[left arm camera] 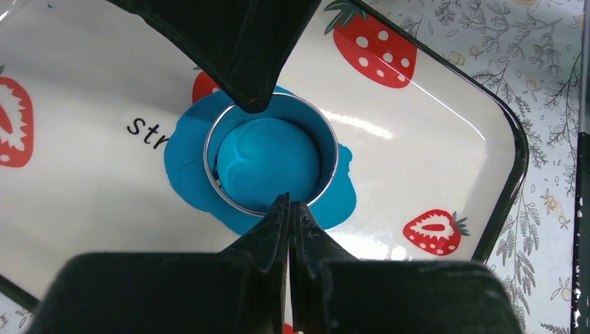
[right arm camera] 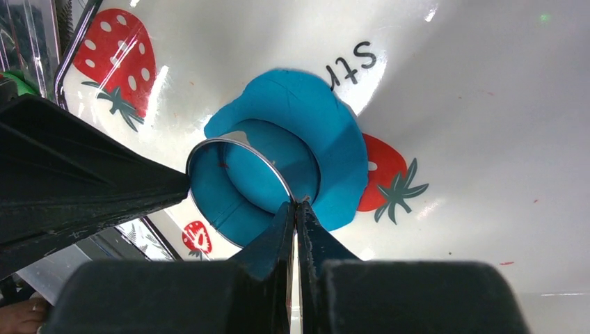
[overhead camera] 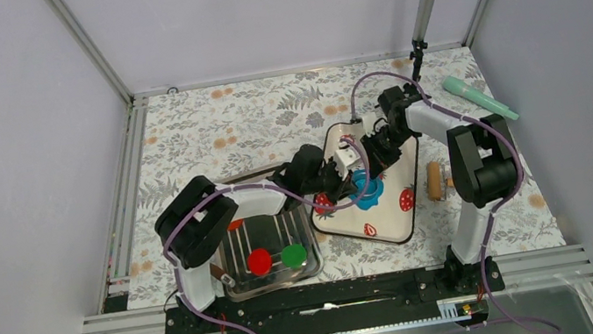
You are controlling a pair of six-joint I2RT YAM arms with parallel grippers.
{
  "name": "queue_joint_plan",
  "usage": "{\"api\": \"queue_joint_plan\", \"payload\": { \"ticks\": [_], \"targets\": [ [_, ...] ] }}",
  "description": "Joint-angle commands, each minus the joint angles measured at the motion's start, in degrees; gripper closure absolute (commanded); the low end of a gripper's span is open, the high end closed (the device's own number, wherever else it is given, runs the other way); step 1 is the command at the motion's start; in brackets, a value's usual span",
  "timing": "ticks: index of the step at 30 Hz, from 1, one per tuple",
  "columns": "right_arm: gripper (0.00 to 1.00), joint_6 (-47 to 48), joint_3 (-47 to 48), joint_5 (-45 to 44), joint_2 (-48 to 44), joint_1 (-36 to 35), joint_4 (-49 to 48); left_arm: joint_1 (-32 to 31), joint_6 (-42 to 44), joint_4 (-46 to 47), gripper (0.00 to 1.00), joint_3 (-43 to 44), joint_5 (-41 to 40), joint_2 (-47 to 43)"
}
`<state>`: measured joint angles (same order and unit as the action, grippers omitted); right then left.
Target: Roll out the dumpling wrappers from the dough
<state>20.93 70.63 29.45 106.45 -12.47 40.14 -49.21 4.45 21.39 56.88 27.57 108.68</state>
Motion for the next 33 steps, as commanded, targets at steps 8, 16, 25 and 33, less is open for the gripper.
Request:
{"api": "queue_joint_plan", "payload": {
  "ticks": [8,16,25,33],
  "targets": [
    [0.75,-1.39,6.79,-3.27,-0.35,-0.92,6.93,5.02,1.45,-25.46,0.91,0.79,-2.35,-13.48],
    [0.64,-1.27,8.28,-2.66,-4.69,-0.89,9.65,12.24,-2.18,-35.05,0.64,4.36,-5.2,-21.61],
    [0.48,-4.42,-7.71,-2.37,-26.43,-0.36,-2.34,13.25,2.97,-38.64,0.56,4.09,1.65,-24.8],
    [0.31,-18.61,-19.1,-6.31,-34.4,4.19,-6.66,13.16,-10.13,-40.21,0.46,15.32,-1.53,-13.25]
  ]
}}
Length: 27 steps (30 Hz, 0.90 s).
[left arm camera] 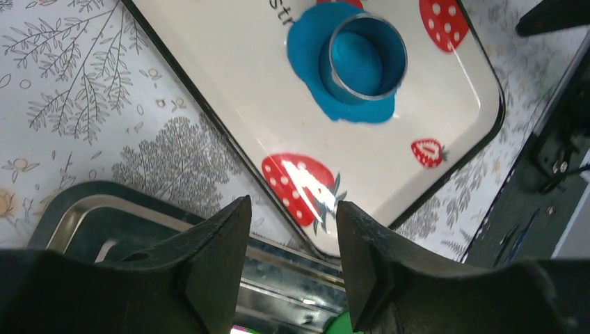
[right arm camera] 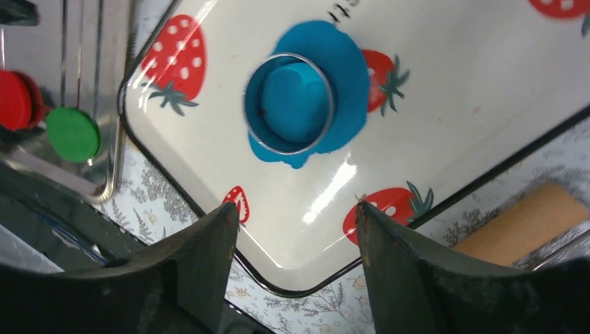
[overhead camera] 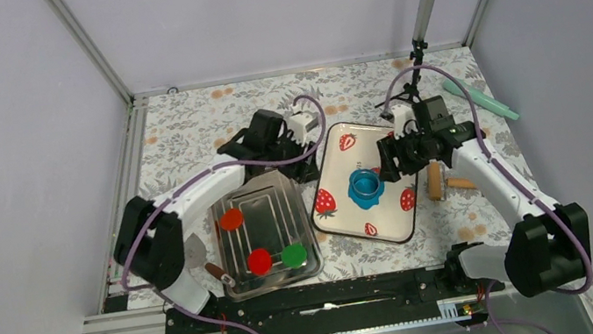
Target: Roll out the dumpling wrappers from the dough
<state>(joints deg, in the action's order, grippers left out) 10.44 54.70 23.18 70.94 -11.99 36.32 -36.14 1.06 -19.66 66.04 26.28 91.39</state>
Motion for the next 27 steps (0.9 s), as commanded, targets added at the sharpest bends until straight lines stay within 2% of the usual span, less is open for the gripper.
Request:
{"api": "queue_joint_plan", "payload": {
  "ticks": [1,4,7,10,13,15,19,27],
  "targets": [
    [0.36,-8.64,-3.28,0.99,1.43,4.68,-2.17,-0.01,-7.66,2.01,0.46,6.76,0.08,4.83],
    [0.43,-3.85,-1.55,5.26,2.96,5.88,-1.72,-0.47,-8.33,4.66,0.47,8.87,1.52,7.18],
    [0.44,14.32,4.0,12.76,4.26,5.88,4.15,-0.51,-11.9,4.65,0.47,12.39,3.41,10.38],
    [0.3,34.69,-2.33,12.95,-2.01,5.92,0.0,-1.17,-15.59,3.04,0.47,16.41,3.52,14.82],
    [0.11,45.23,-16.34,13.36,-8.83,5.95,-12.69,-2.33,-17.04,2.33,0.47,18.96,2.72,17.5],
    [0.03,50.4,-22.68,15.55,-10.84,5.9,-17.9,-3.05,-17.65,3.15,0.46,19.6,2.54,18.51],
    [0.01,48.74,-31.49,18.8,-13.26,5.92,-33.24,-3.65,-19.84,5.64,0.46,20.37,3.33,20.23],
    [0.0,46.28,-30.87,21.1,-6.98,5.84,-37.71,-5.87,-22.45,8.91,0.45,21.83,3.4,24.13]
  ]
}}
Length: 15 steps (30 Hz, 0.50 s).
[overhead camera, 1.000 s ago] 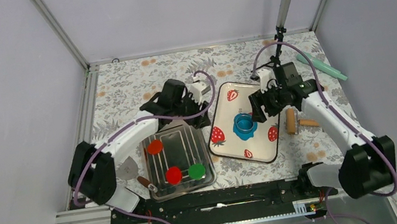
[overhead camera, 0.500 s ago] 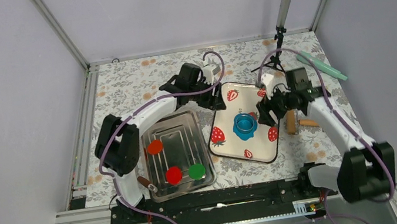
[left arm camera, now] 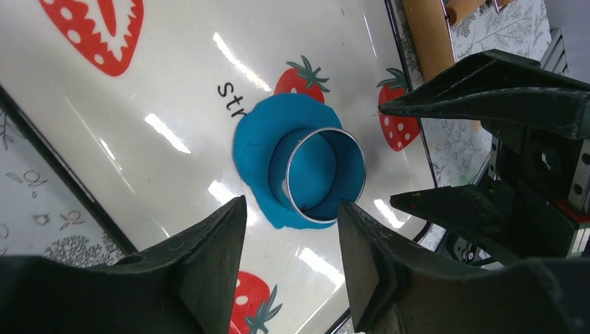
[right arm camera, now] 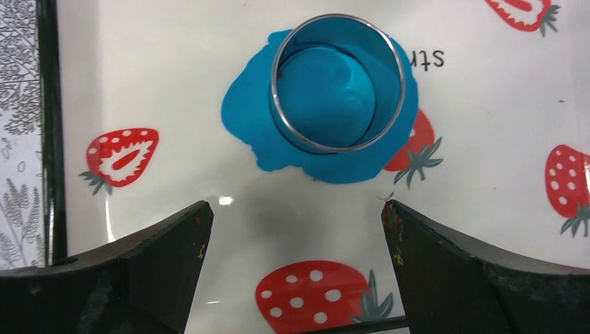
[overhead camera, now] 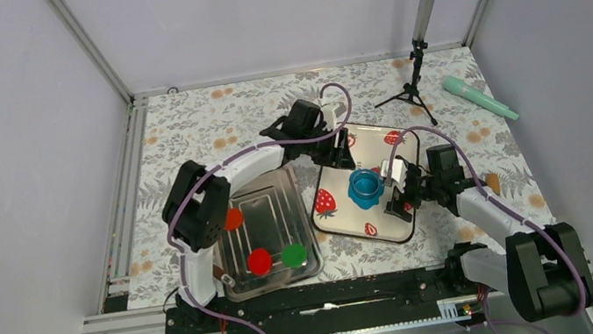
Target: Roll out the dumpling wrappers from the dough
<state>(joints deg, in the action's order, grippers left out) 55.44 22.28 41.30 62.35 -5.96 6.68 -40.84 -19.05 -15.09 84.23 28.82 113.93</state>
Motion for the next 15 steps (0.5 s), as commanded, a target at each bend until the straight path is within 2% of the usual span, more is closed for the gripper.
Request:
{"api": "queue_joint_plan", "payload": {
  "ticks": [1,7,15],
  "targets": [
    [0.0,1.13,1.72,2.84,2.56,-0.2,-9.06,-1.58,-2.65,4.26,0.46,4.14,0.27,2.48],
    [0.03,3.48,3.67,1.08,7.04,-0.2,-10.1,-2.47,-4.36,4.37,0.47,4.84,-2.2,3.94],
    [0.07,6.35,4.81,1.01,10.54,-0.33,-11.02,-2.07,-5.58,5.46,0.48,4.44,0.27,4.46]
  ]
}}
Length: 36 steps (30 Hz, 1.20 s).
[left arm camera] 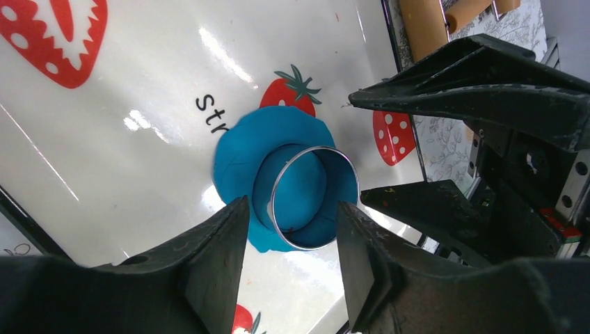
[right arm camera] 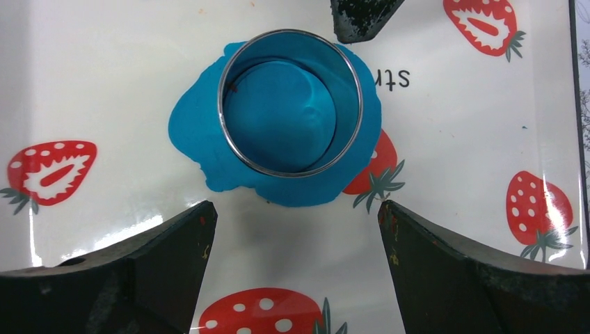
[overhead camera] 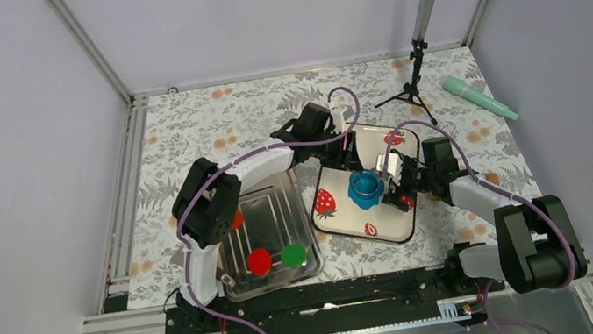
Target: Roll out the dumpling wrappers from the dough
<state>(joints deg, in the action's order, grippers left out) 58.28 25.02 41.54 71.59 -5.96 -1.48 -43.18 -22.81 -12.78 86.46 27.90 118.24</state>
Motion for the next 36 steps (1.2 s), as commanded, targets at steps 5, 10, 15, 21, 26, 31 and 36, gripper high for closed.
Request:
{"api": "queue_joint_plan", "payload": {
  "ticks": [5,10,15,21,26,31,36],
  "targets": [
    [0.09,4.28,3.38,-0.34,3.81,-0.53,-3.24,-0.41,-1.28,2.18,0.52,3.7,0.19,2.26],
    [0.11,5.73,4.93,-0.52,5.95,-0.82,-2.46,-1.23,0.96,-0.09,0.55,4.62,-1.75,2.91],
    [0.13,9.38,5.88,0.37,7.31,-0.95,-0.41,-2.16,2.52,-3.12,0.64,5.59,-5.1,3.78],
    [0.13,12.89,5.78,-0.23,7.99,-1.46,0.85,-2.64,3.3,-3.94,0.74,5.29,-5.73,4.37],
    [0.15,12.32,6.14,-1.07,8.51,-1.6,0.22,-3.2,4.61,-4.69,0.85,5.67,-6.81,4.86],
    [0.16,12.1,6.04,-2.79,9.38,-1.78,-1.02,-3.64,5.17,-5.18,0.92,5.75,-7.44,5.23],
    [0.16,12.08,6.44,-4.4,10.6,-1.88,-1.58,-3.67,5.9,-5.91,0.97,6.08,-8.18,5.68]
  ]
}}
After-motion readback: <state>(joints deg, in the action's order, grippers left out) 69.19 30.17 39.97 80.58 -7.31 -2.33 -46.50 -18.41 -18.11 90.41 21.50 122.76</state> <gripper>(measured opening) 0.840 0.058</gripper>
